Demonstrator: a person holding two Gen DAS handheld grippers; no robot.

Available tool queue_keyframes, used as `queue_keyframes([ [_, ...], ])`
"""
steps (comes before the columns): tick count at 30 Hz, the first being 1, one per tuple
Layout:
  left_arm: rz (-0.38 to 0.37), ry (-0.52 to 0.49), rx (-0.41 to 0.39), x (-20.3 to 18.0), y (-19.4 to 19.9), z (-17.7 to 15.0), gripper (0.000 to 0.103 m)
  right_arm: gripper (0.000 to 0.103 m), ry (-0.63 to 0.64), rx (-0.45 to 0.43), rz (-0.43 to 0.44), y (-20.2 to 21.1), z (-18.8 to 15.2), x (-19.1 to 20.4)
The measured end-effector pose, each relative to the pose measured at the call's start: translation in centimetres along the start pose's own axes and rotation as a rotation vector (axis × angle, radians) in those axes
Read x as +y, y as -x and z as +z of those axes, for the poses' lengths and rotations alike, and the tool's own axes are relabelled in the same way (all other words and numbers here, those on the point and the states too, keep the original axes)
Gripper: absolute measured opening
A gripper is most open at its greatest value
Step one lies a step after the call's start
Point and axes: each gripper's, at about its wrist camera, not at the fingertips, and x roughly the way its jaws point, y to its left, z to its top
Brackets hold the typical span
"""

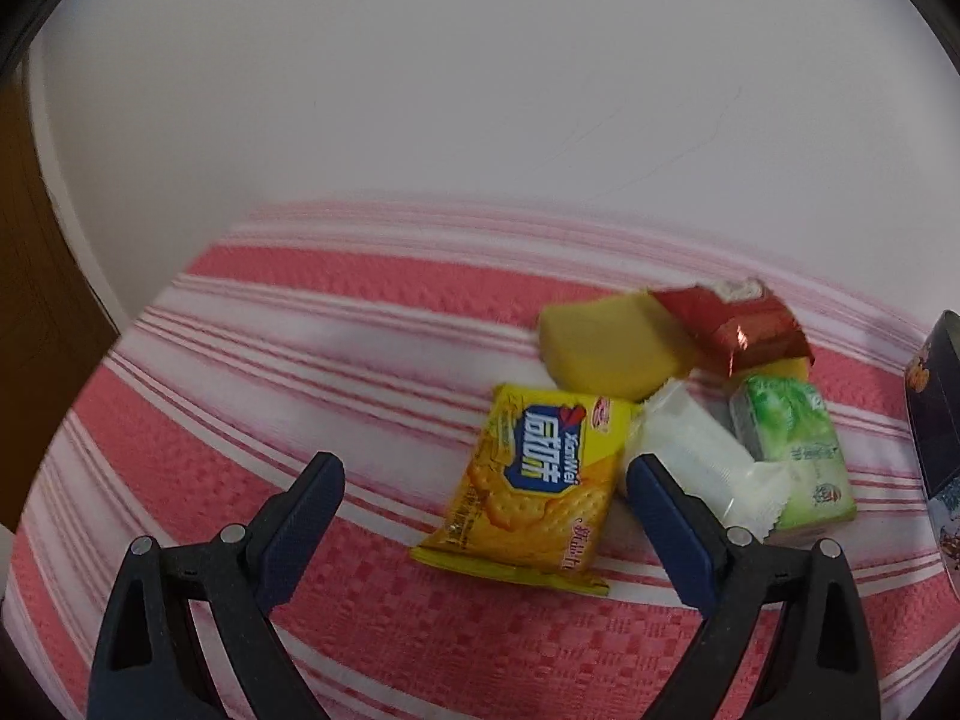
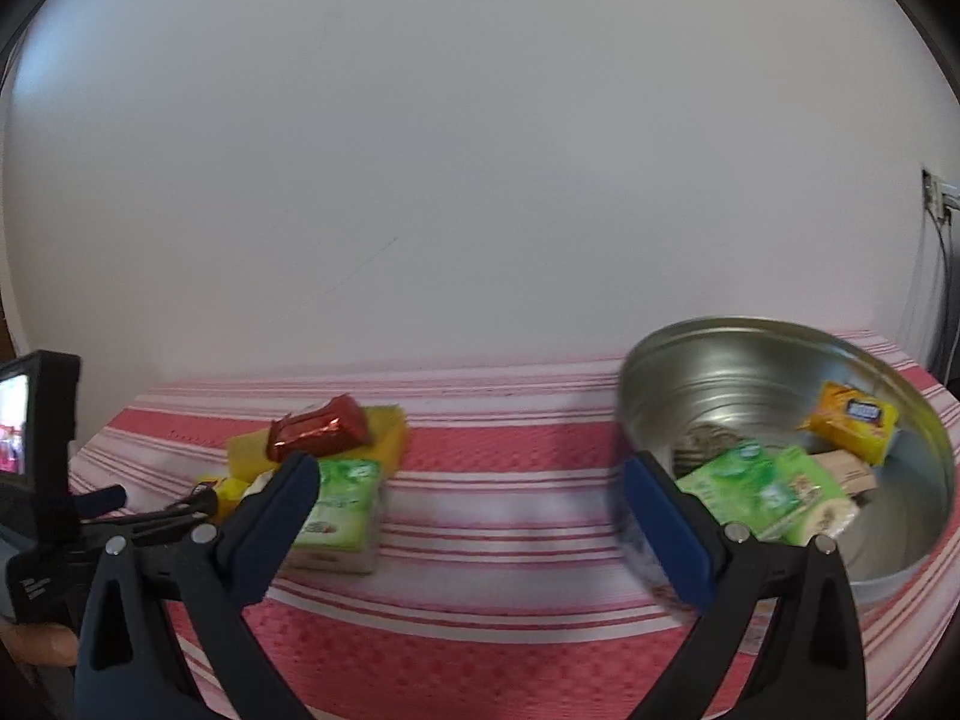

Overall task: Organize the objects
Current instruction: 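Grasp the yellow XianWei cracker bag with the left gripper while the right gripper grasps the white wrapped packet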

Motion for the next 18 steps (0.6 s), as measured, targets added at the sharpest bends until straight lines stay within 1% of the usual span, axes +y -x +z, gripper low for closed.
queue_keyframes([
  [4, -0.003, -0.017, 0.073, -0.4, -1.5, 0.0, 0.097, 0.102, -0.001, 0.048, 0.036, -1.1, 0.0, 0.8],
  [9, -0.032, 0.019, 0.084, 0.2, -2.2, 0.4, 0.097, 0.102, -0.018, 0.107, 0.070, -2.7, 0.0, 1.1],
  [11, -0.036, 0.011, 0.084, 0.0, -2.2, 0.5, 0.097, 0.096, -0.015, 0.122, 0.083, -3.0, -0.1, 1.3],
  [12, -0.040, 0.005, 0.083, 0.0, -2.1, 0.5, 0.096, 0.094, -0.012, 0.127, 0.090, -3.1, -0.1, 1.4],
  [14, -0.065, -0.021, 0.075, -0.1, -1.8, 0.5, 0.089, 0.089, -0.003, 0.138, 0.107, -3.2, -0.1, 1.8],
  [15, -0.081, -0.036, 0.069, -0.3, -1.6, 0.5, 0.080, 0.087, 0.001, 0.143, 0.114, -3.4, -0.1, 2.0],
  [16, -0.094, -0.047, 0.065, 0.2, -2.0, 0.8, 0.065, 0.085, 0.006, 0.147, 0.120, -3.5, -0.1, 2.2],
  [17, -0.112, -0.058, 0.062, 0.2, -1.7, 0.8, 0.056, 0.084, 0.010, 0.152, 0.126, -3.7, -0.1, 2.5],
  [18, -0.111, -0.060, 0.063, 0.3, -1.5, 0.8, 0.053, 0.083, 0.012, 0.154, 0.130, -3.8, -0.1, 2.6],
])
